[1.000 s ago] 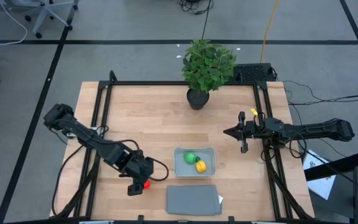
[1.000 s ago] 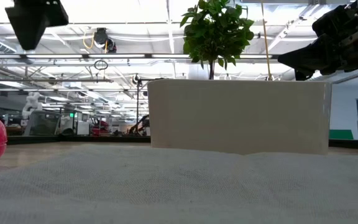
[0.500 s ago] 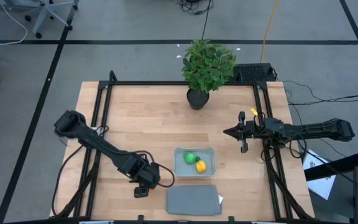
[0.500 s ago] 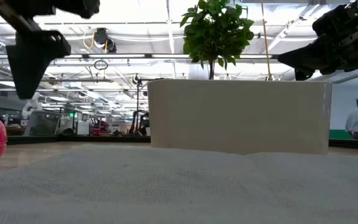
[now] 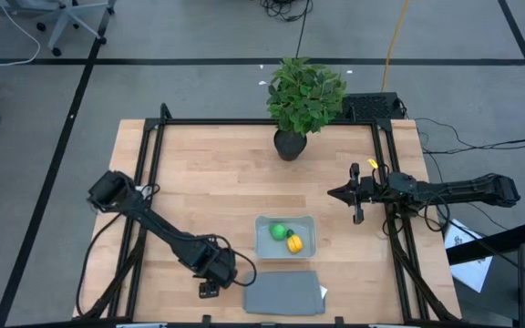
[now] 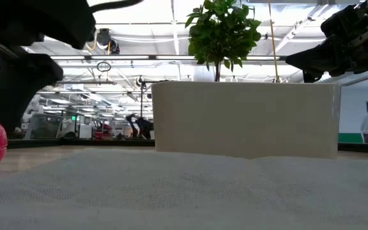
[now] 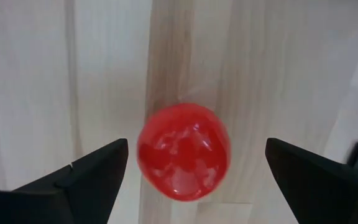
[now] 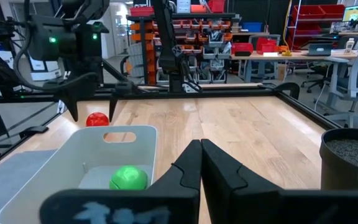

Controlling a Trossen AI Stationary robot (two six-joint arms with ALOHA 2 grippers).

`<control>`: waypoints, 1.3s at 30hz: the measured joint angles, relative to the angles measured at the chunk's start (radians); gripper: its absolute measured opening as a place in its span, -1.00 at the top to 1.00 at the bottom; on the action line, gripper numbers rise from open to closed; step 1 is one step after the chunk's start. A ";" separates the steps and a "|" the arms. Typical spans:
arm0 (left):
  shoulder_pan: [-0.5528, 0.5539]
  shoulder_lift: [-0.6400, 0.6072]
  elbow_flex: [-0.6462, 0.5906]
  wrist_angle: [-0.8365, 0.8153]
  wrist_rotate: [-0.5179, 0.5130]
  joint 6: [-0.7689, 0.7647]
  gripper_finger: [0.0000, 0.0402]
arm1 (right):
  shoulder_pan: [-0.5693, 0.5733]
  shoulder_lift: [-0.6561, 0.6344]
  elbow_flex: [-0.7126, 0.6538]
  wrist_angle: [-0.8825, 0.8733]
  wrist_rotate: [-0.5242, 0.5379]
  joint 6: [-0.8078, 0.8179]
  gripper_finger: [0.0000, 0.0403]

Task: Pick and placing Produce into tupperware
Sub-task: Put the tomato into the bin

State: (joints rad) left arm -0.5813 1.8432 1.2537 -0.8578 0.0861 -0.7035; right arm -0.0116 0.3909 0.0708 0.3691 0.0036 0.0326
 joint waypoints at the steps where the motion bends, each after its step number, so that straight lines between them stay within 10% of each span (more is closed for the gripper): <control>1: -0.006 0.002 0.000 0.003 -0.001 -0.007 -0.92 | 0.000 0.000 0.000 0.000 0.000 0.000 1.00; 39: -0.034 -0.001 -0.153 0.165 -0.114 -0.026 -0.72 | 0.000 0.000 0.000 0.004 0.000 0.001 1.00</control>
State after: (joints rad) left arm -0.6151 1.8420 1.1004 -0.6931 -0.0277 -0.7298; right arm -0.0116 0.3912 0.0708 0.3729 0.0036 0.0334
